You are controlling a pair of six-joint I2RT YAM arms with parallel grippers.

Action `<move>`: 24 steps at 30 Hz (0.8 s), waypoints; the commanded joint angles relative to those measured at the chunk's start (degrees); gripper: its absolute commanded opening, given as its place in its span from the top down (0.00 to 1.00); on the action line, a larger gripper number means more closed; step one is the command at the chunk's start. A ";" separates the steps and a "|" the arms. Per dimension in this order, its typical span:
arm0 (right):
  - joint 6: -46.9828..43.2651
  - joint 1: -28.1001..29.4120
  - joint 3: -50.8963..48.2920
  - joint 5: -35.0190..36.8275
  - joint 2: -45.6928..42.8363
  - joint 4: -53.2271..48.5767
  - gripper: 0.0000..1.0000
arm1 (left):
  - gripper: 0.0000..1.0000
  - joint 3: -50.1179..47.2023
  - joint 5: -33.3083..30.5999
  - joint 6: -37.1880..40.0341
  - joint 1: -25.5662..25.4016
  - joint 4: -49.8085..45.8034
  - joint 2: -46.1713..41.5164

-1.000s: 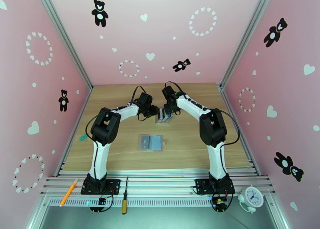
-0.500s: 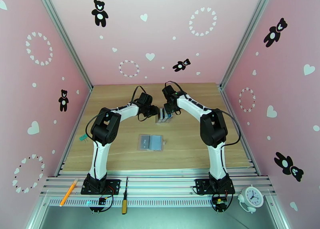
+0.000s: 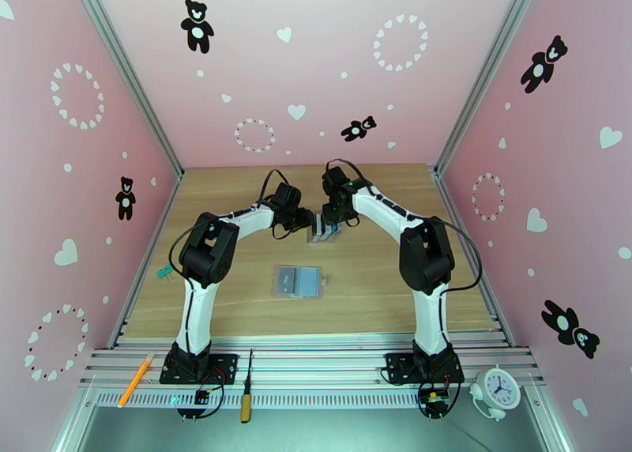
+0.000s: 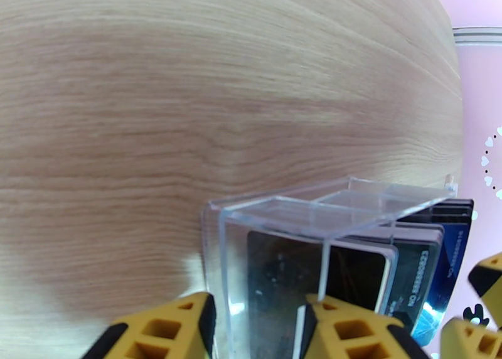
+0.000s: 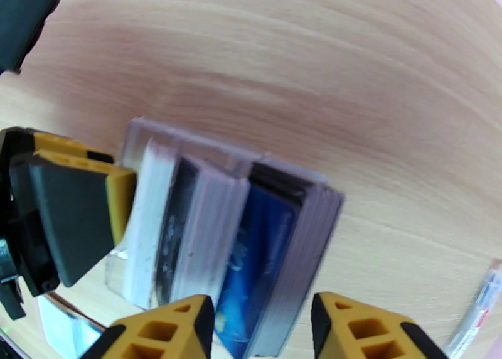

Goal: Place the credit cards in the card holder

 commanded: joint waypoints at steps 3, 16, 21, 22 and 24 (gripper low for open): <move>0.80 0.24 -3.99 0.02 -2.85 1.05 0.52 | 0.58 -1.13 -1.33 -1.00 0.59 -1.18 -0.46; 0.91 0.15 -7.19 3.12 -5.58 2.37 0.51 | 0.58 -1.04 -0.96 -1.26 0.60 -1.00 -0.21; 0.74 -0.28 -6.96 2.15 -3.92 2.29 0.50 | 0.58 -0.95 -0.76 -1.34 0.59 -0.96 -0.20; 0.87 -0.32 -7.06 1.92 -3.68 2.38 0.50 | 0.58 -0.95 -0.76 -1.35 0.59 -0.90 -0.21; 1.04 -0.78 -7.11 1.14 -3.08 2.65 0.50 | 0.58 -1.00 -0.80 -1.35 0.62 -0.90 -0.19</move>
